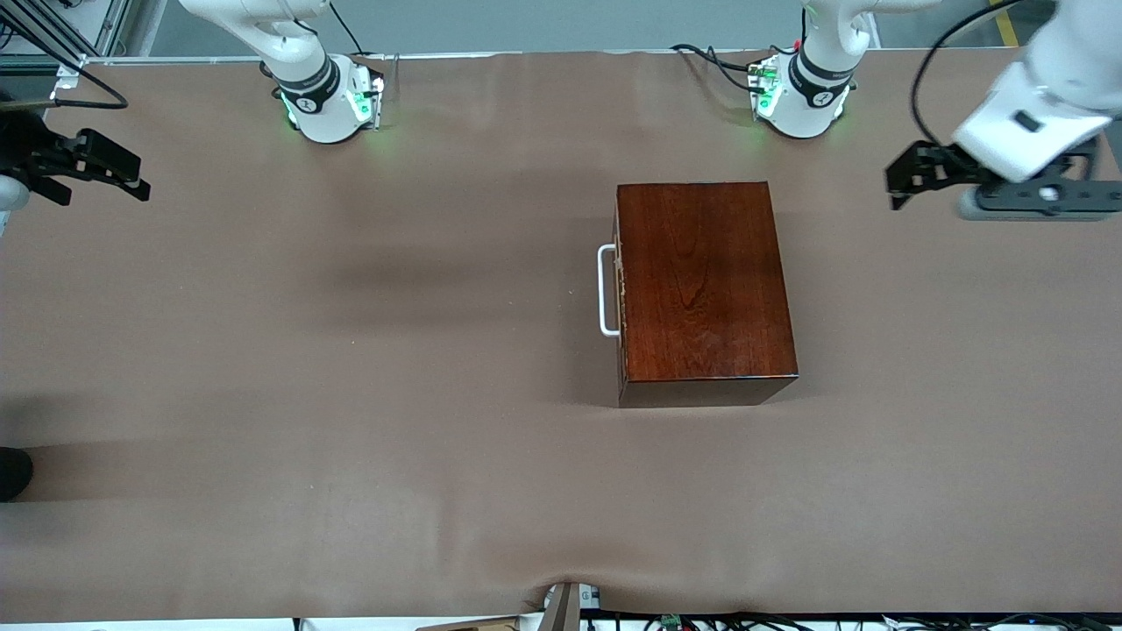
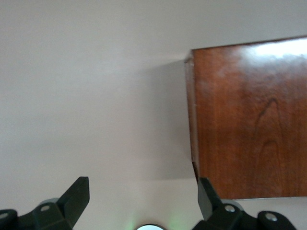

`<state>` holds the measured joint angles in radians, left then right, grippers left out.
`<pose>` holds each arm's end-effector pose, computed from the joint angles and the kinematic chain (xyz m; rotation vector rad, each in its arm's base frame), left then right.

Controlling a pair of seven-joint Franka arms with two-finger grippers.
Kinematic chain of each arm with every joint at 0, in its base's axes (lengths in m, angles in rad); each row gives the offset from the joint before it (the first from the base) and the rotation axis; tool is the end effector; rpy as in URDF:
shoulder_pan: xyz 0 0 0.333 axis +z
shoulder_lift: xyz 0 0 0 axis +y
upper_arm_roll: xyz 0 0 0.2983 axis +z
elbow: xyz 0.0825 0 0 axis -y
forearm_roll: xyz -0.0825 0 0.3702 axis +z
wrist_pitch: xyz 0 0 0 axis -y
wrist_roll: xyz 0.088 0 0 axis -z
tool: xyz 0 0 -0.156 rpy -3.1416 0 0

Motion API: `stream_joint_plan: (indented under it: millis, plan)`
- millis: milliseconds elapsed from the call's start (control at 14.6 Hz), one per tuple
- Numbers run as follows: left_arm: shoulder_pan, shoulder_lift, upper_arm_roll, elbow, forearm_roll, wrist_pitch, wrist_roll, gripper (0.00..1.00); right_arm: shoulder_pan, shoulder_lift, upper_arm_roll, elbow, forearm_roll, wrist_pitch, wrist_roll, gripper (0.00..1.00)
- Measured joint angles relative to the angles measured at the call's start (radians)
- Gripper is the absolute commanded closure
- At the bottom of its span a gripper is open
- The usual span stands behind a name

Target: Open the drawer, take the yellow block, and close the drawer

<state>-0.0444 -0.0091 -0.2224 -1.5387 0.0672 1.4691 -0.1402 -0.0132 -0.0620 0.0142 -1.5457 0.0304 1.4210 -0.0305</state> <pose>0.5089 -0.1282 0.5690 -3.0553 0.1862 0.0697 0.5035 0.0058 0.5891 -3.1094 -0.0545 0.0969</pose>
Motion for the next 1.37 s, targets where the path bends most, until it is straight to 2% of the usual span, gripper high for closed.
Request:
stream_joint_plan:
  millis: [343,549,824,1029,1373]
  plan:
    - [-0.03,0.081,-0.115,0.01,0.0,0.005,-0.117,0.0,0.0,0.0,-0.001,0.0,-0.001,0.0,0.0,0.0]
    - [-0.136,0.185,-0.131,0.077,0.006,0.017,-0.213,0.0,-0.001,0.0,-0.001,0.0,-0.001,0.001,0.0,0.0]
    - [-0.31,0.365,-0.124,0.198,0.09,0.076,-0.382,0.0,-0.001,0.0,-0.001,0.0,-0.002,0.002,0.001,0.0]
    - [-0.441,0.499,-0.07,0.269,0.123,0.145,-0.477,0.0,-0.001,0.001,-0.001,0.0,-0.004,0.002,0.001,0.0]
    - [-0.705,0.646,0.127,0.362,0.124,0.233,-0.658,0.0,-0.001,0.006,-0.002,0.0,-0.005,0.004,0.001,0.0]
